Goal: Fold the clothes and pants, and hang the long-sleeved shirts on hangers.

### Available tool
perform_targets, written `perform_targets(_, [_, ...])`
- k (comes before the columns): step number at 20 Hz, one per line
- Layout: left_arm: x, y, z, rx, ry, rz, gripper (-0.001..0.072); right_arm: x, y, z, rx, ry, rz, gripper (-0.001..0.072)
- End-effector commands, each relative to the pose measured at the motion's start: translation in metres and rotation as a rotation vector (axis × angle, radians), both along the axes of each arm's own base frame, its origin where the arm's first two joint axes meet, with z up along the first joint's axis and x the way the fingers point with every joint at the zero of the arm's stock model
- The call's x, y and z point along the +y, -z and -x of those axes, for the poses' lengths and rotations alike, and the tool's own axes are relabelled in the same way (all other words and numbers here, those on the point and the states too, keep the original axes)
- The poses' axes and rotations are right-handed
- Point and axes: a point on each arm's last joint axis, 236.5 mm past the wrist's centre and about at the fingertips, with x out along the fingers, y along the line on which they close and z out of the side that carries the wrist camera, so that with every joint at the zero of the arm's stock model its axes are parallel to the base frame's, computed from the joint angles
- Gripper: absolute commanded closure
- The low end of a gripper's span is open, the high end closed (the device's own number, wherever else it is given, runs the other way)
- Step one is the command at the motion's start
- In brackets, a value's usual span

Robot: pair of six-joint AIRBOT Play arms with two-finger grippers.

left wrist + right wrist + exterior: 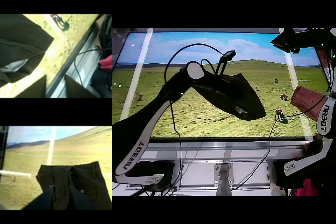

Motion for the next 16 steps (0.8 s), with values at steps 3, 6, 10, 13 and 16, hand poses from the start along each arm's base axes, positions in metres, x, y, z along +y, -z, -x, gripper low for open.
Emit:
perform_targets(3, [0.056, -0.01, -0.053, -0.128, -0.15, -0.079, 0.0689, 0.015, 0.041, 0.015, 0.126, -0.066, 0.008, 0.0676])
perform_targets(6, [0.109, -0.02, -0.098, -0.105, -0.337, -0.053, 0.0689, 0.057, 0.092, 0.029, 0.259, -0.202, -0.007, 0.0596])
perform_targets(10, [0.164, -0.055, -0.122, -0.12, -0.474, 0.026, 0.0689, 0.129, 0.162, 0.024, 0.285, -0.339, 0.026, 0.032])
perform_targets(13, [0.179, -0.074, -0.118, -0.157, -0.491, 0.035, 0.0689, 0.15, 0.218, 0.009, 0.264, -0.342, 0.129, 0.0264])
perform_targets(16, [0.177, -0.08, -0.108, -0.155, -0.471, 0.033, 0.0689, 0.155, 0.249, -0.004, 0.257, -0.307, 0.147, 0.0264])
